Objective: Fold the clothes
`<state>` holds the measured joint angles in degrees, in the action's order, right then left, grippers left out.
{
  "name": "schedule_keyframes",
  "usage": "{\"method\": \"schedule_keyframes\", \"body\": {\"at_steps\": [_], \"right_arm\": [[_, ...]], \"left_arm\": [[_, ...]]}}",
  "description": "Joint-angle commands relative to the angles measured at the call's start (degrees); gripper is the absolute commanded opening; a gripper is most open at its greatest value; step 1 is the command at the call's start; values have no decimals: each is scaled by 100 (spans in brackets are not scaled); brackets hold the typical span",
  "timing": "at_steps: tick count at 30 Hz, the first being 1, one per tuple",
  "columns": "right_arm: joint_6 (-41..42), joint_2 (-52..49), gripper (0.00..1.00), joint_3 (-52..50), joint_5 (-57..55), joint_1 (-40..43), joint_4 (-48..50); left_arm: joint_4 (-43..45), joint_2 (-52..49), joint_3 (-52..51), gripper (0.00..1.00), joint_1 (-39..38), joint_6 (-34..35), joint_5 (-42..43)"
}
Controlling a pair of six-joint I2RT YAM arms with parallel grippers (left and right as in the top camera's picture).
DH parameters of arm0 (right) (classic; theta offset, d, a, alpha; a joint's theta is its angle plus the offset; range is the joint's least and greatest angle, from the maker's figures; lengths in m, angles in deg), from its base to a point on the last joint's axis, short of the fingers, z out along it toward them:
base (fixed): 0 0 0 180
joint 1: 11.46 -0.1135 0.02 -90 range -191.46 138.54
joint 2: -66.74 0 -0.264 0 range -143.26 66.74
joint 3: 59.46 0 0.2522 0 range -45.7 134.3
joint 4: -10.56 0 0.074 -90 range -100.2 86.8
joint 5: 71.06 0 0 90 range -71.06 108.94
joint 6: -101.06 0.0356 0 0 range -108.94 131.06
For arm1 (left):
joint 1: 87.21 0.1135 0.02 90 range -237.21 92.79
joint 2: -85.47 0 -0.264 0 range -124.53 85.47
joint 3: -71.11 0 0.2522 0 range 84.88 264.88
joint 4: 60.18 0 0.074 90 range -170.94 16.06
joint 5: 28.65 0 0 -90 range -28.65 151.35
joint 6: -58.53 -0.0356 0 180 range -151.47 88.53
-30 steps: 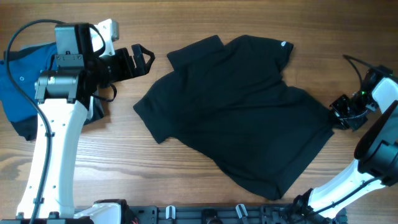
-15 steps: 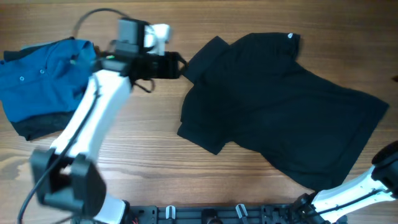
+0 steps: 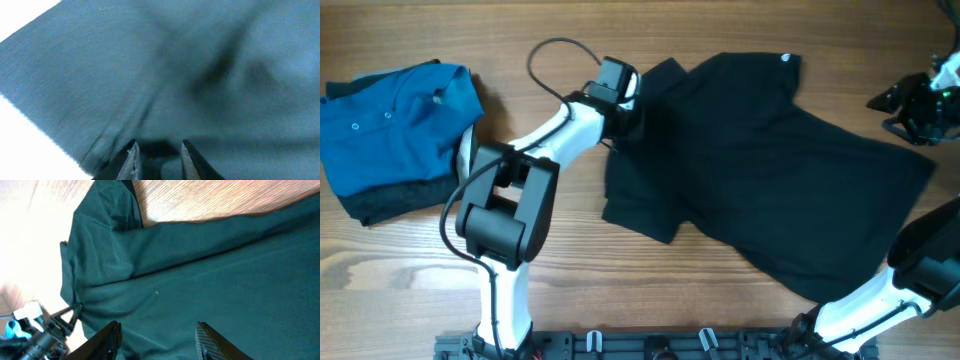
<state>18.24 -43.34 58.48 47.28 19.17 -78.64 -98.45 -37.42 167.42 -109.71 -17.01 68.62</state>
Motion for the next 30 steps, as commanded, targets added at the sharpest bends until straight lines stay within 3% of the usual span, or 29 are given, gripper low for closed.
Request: {"method": "schedule_keyframes", "body": {"at_steps": [1,4,8,9,12,19,21,24,30], "right_arm": [[-74,118,56,-59,-527,-269,0],[389,111,56,-514,-1093,-531,81],[951,79,62,-1429,-1705,-774,343],[990,79,67,-1895,-1714,-815,761],[522,79,68,-2787,-1152,-883,1834],[212,79,69,-4087,-614,-905,3416],[398,79,51,-4409,-470,-905,3759],[501,81,4,-4555,-164,-903,4157],[951,96,4,-3123,-1261,-81,3932]], "left_arm": [[-841,-398,-227,13,1045,597,-1773],[-1421,-398,-227,13,1799,595,-1451],[-1849,-382,-227,13,2363,529,-157],[-1862,-321,-227,17,2415,505,164],[-1777,72,-192,26,2422,-33,708],[-1602,1567,-50,53,2422,-234,811],[-1434,1921,-50,62,2422,-232,820],[-1270,2199,-50,68,2422,-229,817],[-1244,2238,-50,72,2326,-229,841]]}}
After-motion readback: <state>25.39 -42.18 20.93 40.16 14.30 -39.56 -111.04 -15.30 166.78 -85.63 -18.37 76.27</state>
